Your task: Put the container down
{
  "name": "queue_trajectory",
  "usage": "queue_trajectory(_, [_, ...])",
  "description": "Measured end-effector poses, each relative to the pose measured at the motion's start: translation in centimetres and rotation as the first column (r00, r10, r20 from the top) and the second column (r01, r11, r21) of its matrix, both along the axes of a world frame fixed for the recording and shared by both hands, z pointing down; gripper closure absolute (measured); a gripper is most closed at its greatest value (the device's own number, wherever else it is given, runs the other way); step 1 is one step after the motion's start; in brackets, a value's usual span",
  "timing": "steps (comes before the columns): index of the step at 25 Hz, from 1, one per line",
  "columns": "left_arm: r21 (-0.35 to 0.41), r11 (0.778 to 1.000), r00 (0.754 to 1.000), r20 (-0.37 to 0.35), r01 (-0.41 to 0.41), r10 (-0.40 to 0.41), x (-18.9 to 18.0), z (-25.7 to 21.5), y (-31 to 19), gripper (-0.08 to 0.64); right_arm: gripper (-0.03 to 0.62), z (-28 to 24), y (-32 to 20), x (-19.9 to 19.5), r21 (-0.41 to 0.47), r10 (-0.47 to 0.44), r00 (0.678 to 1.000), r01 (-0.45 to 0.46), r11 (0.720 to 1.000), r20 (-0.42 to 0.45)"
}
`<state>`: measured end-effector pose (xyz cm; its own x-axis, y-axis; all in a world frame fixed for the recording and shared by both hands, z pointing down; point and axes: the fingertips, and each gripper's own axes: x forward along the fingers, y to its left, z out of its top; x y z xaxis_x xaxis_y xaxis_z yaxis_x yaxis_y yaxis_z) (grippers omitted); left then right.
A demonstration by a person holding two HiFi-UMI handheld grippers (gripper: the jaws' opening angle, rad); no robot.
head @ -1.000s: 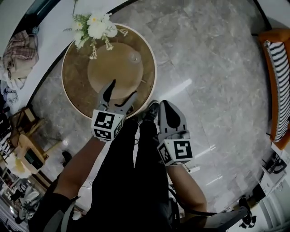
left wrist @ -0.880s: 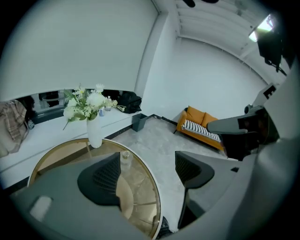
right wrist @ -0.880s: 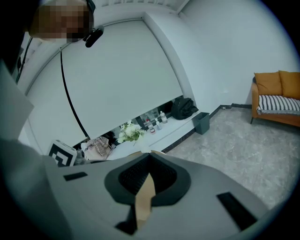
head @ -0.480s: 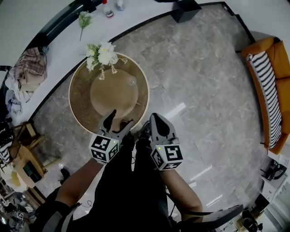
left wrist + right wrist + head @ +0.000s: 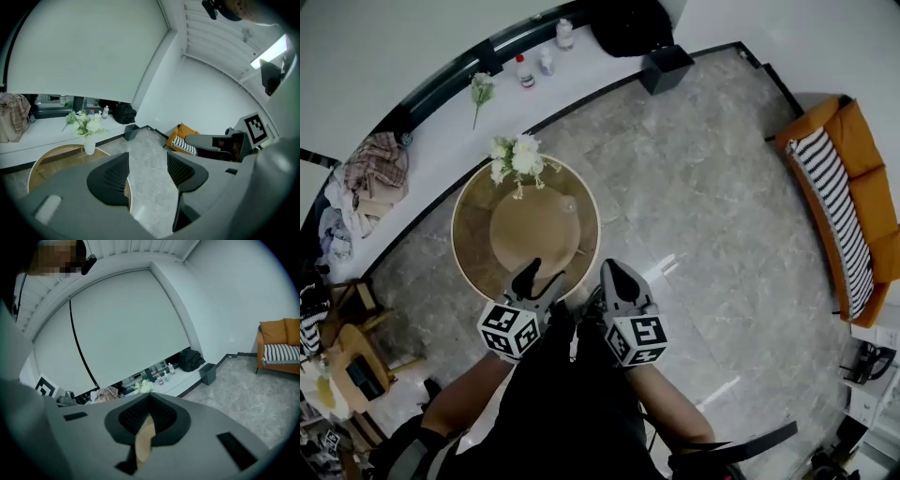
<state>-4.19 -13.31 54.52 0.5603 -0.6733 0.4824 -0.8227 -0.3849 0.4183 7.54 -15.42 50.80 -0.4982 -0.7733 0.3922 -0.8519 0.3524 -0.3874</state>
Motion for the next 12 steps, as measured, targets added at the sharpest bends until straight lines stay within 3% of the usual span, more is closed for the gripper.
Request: queue_trajectory(12, [0.048,0.997,0.993,-0.107,0.054,-0.048,-0.6,-6.9,1.9,0.423,0.586,-5.3,2.7,-0.9,0.038,-0.018,0.998,0.016,0.999,0.054])
